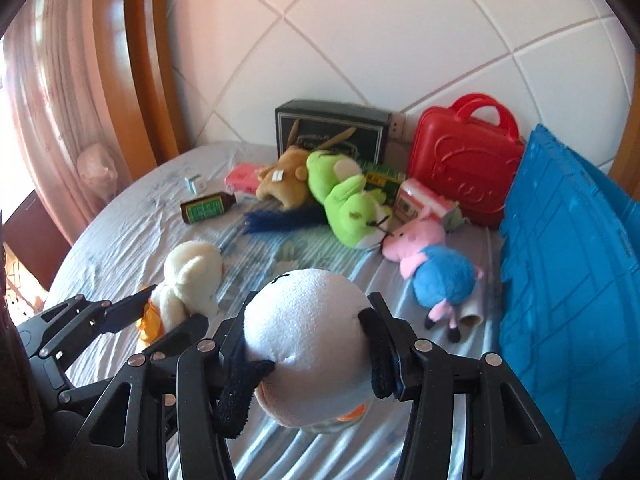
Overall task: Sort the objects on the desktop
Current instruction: 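Lift the teddy bear and bunny plush and carry them over the bin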
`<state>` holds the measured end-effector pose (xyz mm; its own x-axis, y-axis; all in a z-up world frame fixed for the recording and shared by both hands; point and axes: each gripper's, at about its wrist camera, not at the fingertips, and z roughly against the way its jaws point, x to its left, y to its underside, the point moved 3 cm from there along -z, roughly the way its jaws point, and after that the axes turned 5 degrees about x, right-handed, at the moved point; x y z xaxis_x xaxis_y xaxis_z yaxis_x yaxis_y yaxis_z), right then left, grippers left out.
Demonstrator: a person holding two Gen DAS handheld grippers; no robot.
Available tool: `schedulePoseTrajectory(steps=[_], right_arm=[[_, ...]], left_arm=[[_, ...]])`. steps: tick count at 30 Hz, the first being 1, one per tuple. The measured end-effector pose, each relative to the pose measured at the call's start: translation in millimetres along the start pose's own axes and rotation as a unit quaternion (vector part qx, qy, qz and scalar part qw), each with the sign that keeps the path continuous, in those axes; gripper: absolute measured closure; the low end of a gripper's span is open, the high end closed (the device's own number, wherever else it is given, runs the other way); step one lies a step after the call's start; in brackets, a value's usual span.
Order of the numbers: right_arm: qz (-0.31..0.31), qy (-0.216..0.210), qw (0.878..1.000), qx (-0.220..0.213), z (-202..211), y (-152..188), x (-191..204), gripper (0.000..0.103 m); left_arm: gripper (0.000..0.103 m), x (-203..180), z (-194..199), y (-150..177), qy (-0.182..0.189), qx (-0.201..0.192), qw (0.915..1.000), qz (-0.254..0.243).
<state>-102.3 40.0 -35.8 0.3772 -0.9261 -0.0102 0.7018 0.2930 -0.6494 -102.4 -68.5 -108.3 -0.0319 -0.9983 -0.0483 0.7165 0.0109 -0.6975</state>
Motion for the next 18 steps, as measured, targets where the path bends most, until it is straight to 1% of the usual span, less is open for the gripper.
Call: schedulePoseTrajectory(steps=[4,7,9,13,15,18], right_arm=[[-0.013,0.015,0.998,-0.058,47.0,-13.8,-19.6,0.051],[-0.027,0.032,0.994,-0.103,84.2,-19.1,-42.8,0.051],[-0.041,0.05,0.989,-0.135,110.1,-19.3,-63.4,0.051],[-0.068,0.102,0.976,-0.182,156.8,-14.3,-113.2,0.051],[-0.085,0.127,0.967,-0.202,178.1,-6.9,-142.2,0.051],[-0.11,0.17,0.954,-0.219,203.2,6.0,-189.1,0.051]], left_arm=[[0.063,-28.4,20.8,-21.4,0.013,-0.033,0.9992,-0.02],[0.063,-60.9,35.1,-36.6,0.031,-0.061,0.9969,-0.039],[0.063,-87.2,43.6,-46.2,0.047,-0.076,0.9944,-0.055],[0.063,-151.3,58.8,-63.9,0.085,-0.105,0.9864,-0.094],[0.063,-184.9,67.0,-70.1,0.108,-0.116,0.981,-0.112],[0.063,-237.2,78.2,-73.4,0.137,-0.13,0.9719,-0.14]])
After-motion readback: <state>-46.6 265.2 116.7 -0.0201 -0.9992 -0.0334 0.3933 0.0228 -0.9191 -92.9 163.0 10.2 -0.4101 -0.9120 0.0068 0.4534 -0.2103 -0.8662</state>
